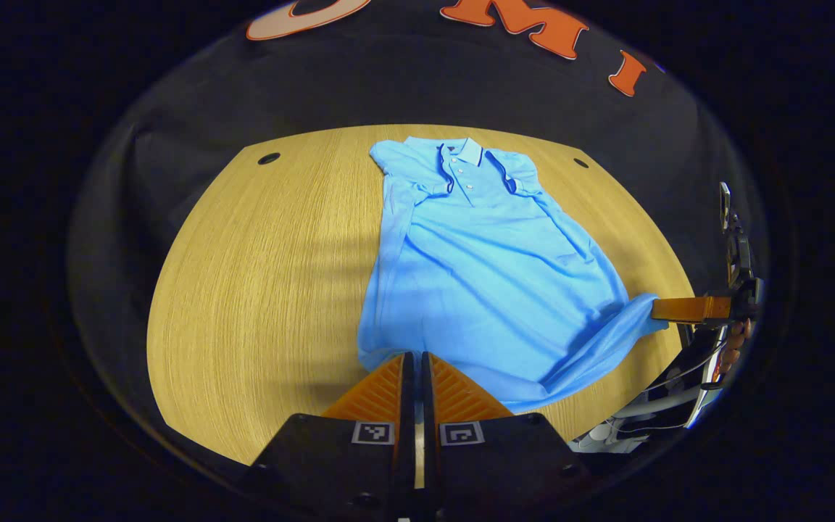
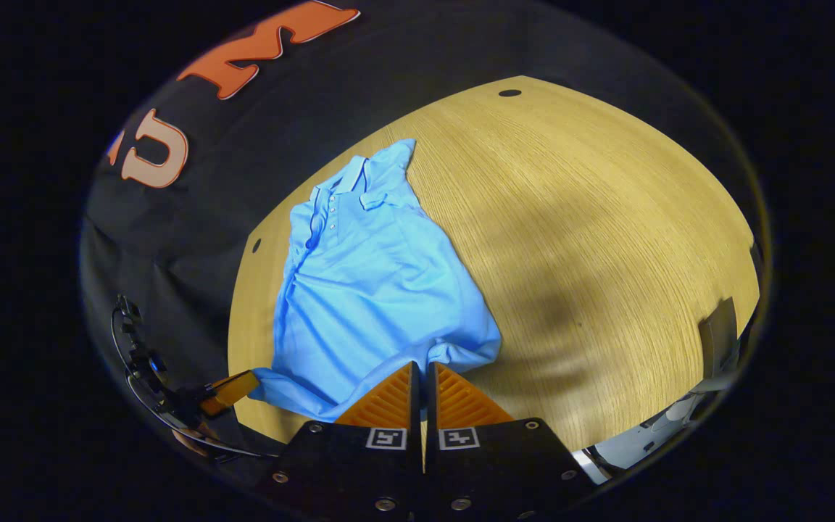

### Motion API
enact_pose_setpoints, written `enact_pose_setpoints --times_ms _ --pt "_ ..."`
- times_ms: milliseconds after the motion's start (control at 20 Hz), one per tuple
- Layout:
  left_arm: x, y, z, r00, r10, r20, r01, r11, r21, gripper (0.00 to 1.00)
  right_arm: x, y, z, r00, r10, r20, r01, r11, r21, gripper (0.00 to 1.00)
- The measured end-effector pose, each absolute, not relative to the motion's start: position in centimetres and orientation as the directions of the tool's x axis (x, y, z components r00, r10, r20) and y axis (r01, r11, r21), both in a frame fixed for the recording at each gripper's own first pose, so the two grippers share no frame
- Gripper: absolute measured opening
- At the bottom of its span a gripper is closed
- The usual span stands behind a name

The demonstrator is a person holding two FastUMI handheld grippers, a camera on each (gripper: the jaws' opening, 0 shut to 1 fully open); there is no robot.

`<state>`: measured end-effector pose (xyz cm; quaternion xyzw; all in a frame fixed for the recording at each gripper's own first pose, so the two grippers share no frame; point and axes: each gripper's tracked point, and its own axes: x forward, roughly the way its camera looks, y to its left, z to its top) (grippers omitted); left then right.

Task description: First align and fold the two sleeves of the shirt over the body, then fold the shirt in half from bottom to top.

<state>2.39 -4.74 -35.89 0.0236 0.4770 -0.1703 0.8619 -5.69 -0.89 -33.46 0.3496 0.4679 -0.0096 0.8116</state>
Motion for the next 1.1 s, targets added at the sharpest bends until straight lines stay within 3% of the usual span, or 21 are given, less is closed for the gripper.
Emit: enact_pose_setpoints --times_ms 350,900,1000,1100 --pt "10.0 -5.7 -30.8 0.59 -0.285 -0.755 0.315 0.943 -0.11 0.1 1.8 -1.7 -28.9 0.631 0.311 -0.711 0.322 0.729 0.604 0.02" --pt "25.9 -6.6 -28.2 0.703 -0.29 -0.649 0.301 0.949 -0.098 0.09 15.5 -4.5 -25.5 0.699 0.235 -0.675 0.294 0.766 0.571 0.02" --pt "28.6 -6.6 -28.5 0.707 -0.292 -0.645 0.3 0.949 -0.101 0.07 18.1 -5.2 -25.9 0.7 0.217 -0.681 0.302 0.773 0.558 0.02" --pt "28.4 -8.3 -31.0 0.612 -0.356 -0.707 0.362 0.92 -0.15 0.09 19.5 -5.6 -27.0 0.685 0.208 -0.698 0.317 0.778 0.543 0.02"
